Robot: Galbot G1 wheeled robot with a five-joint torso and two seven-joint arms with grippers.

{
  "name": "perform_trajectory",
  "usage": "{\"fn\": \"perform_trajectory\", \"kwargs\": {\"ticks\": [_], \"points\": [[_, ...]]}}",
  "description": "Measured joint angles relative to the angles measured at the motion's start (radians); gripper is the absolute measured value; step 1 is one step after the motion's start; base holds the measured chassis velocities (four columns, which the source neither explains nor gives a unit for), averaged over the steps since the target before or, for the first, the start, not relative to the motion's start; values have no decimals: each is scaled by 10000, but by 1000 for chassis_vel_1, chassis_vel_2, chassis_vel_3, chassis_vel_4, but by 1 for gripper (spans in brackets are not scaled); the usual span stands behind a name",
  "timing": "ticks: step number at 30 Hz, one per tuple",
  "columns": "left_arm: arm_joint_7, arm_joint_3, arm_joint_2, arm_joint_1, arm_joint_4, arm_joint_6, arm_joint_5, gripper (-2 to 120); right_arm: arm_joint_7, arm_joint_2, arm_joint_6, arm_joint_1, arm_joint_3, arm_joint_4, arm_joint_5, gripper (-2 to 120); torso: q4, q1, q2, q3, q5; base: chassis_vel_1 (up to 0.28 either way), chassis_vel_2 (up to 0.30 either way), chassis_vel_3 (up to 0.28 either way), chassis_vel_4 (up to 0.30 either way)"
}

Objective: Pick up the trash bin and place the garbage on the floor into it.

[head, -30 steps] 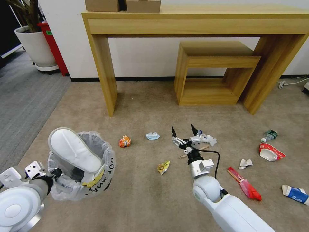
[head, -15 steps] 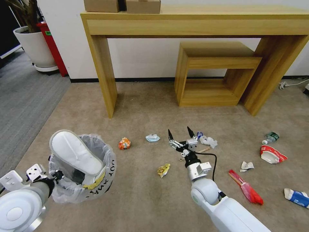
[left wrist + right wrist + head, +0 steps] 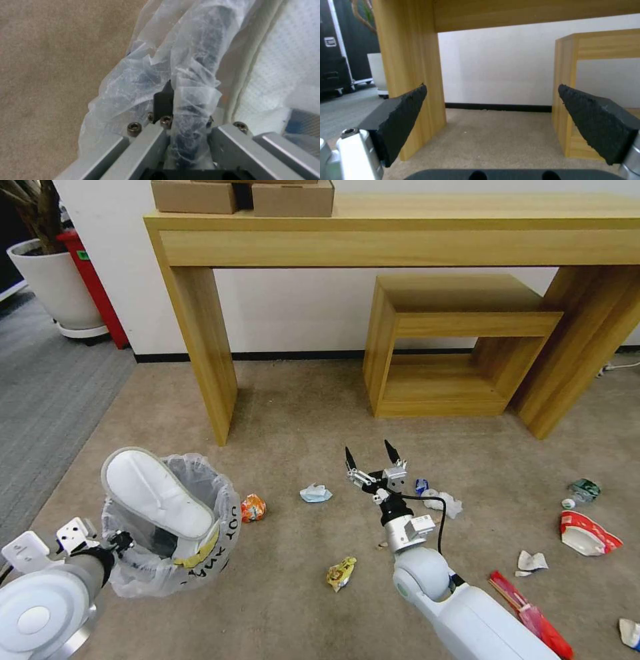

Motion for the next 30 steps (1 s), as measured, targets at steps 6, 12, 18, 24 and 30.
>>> {"fn": "perform_trajectory", "kwargs": {"ticks": [6,12,18,24,30], "points": [[1,-6,122,-13,13,-12,-41,0,-46,104,22,47,-118,-68,-45,100,-1,1,0,1,1,0,0,0,0],[4,-10,47,22,-12,-17,-35,0,14,108,21,107,-263,-86,-30,100,-3,0,0,1,2,55,46,-44,-58],[7,-5,-31,60,-45,-18,10,0,35,160,-8,107,-358,-86,-111,100,-1,0,0,0,1,157,144,-159,-162],[-5,-101,-5,108,-125,-30,-6,0,33,232,-36,115,-523,-92,-149,100,3,0,-1,2,1,85,91,-78,-52],[-22,-208,-11,221,-202,-31,-9,0,-14,210,-95,224,-736,-79,-88,100,-6,1,0,2,2,-32,-24,4,11]]}}
